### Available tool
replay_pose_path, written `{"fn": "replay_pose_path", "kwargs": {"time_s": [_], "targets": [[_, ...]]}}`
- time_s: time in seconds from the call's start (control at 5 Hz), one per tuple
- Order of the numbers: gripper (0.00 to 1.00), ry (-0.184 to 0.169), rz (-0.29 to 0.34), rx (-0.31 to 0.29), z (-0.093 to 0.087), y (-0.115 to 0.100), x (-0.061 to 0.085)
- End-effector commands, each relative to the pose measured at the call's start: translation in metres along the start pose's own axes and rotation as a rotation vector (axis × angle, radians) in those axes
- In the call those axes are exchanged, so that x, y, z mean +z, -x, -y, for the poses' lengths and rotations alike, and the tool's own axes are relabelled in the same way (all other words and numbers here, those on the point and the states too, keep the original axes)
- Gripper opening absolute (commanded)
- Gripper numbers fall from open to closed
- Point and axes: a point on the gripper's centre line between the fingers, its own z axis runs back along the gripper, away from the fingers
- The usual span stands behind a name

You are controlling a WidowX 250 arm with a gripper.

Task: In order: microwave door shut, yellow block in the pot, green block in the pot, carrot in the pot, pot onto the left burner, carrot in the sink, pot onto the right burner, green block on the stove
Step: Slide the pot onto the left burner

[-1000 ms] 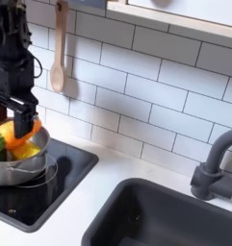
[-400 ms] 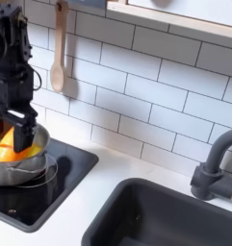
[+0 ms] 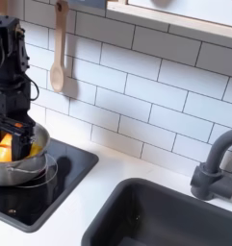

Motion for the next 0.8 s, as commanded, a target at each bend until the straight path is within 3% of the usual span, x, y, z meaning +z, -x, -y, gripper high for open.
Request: {"fn": "replay_pose_path", "kwargs": {"time_s": [0.0, 0.2, 0.4, 0.6], "targets": [[1.00, -0.037, -0.021, 0.048, -0.013, 0.008, -0.001], [1.00, -0.053, -0.015, 0.083, -0.028, 0.012, 0.006], [1.00, -0.047, -0.040, 0.118, -0.036, 0.023, -0.001], [1.00, -0.059, -0.041, 0.130, -0.045, 0.026, 0.002]]}}
